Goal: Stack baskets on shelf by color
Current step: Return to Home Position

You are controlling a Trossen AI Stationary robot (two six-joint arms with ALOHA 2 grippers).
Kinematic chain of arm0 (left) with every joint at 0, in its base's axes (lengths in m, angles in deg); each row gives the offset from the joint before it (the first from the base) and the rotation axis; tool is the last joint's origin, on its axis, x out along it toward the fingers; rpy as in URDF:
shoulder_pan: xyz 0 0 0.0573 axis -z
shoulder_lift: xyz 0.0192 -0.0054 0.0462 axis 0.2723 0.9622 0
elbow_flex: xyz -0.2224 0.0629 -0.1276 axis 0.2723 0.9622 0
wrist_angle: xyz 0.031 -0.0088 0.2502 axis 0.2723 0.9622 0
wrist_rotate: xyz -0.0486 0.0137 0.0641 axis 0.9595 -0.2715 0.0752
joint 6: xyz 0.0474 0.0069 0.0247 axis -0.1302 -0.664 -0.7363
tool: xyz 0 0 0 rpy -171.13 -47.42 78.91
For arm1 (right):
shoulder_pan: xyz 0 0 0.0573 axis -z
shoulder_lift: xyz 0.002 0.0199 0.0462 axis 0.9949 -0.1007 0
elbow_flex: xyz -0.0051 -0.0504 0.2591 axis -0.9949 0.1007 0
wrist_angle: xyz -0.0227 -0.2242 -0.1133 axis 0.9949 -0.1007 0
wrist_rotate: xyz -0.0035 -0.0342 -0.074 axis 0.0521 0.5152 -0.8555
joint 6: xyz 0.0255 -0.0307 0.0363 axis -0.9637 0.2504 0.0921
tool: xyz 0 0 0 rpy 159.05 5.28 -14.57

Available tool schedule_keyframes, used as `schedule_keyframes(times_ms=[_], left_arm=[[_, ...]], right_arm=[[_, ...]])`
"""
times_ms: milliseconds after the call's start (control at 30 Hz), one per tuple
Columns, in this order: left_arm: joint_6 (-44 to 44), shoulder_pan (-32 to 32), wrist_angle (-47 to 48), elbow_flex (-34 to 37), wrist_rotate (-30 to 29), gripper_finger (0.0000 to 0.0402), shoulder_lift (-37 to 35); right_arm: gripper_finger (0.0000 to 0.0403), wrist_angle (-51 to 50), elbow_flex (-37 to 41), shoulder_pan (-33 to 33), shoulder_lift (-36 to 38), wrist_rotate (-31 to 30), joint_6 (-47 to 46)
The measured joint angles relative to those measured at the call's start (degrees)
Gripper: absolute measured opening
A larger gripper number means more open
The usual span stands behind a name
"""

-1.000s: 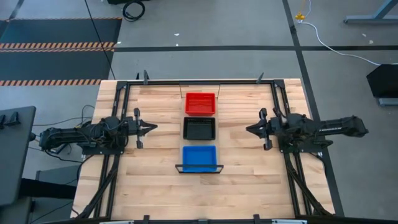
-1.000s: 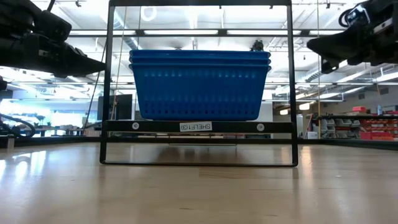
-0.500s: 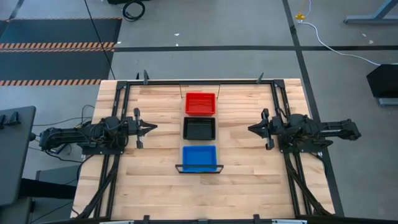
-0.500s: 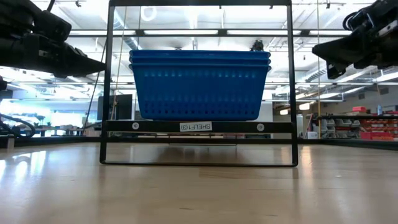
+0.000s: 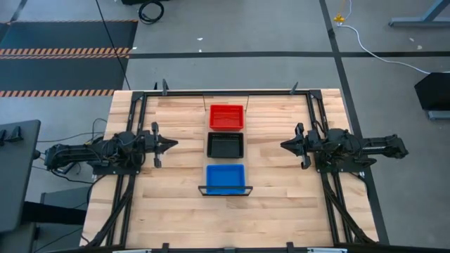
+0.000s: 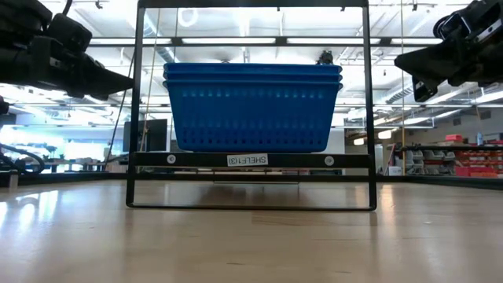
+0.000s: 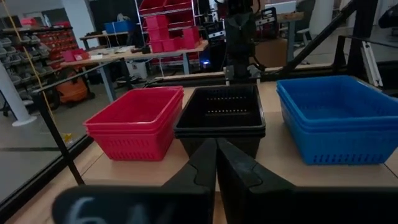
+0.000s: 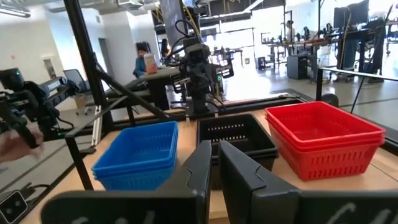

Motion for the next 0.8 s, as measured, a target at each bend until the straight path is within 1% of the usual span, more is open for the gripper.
schedule_keyframes(times_ms=[67,100,133,233,267,333,400,800], left_arm=[[1.9,0.0,0.0,0.0,0.0,0.0017,0.0],[3.4,0.0,0.0,0.0,0.0,0.0018,0.0],[4.8,0.0,0.0,0.0,0.0,0.0019,0.0],[6.1,0.0,0.0,0.0,0.0,0.0024,0.0],[6.0,0.0,0.0,0.0,0.0,0.0026,0.0],[5.9,0.0,0.0,0.0,0.0,0.0028,0.0],[5.9,0.0,0.0,0.0,0.0,0.0029,0.0],[5.9,0.0,0.0,0.0,0.0,0.0019,0.0]], right_arm=[[0.0034,0.4,0.0,0.0,0.0,-0.3,-0.9],[0.0034,1.4,0.0,0.0,0.0,-1.7,-2.8],[0.0034,2.5,0.0,0.0,-0.1,-5.4,-5.6],[0.0034,3.7,0.0,0.0,-0.3,-20.2,-11.6],[0.0034,4.1,0.0,0.1,-0.3,-23.6,-12.4],[0.0034,4.1,0.0,0.1,-0.4,-27.7,-13.0],[0.0034,4.1,0.0,0.1,-0.4,-28.7,-13.0],[0.0034,4.1,0.0,0.0,-0.4,-28.4,-13.0]])
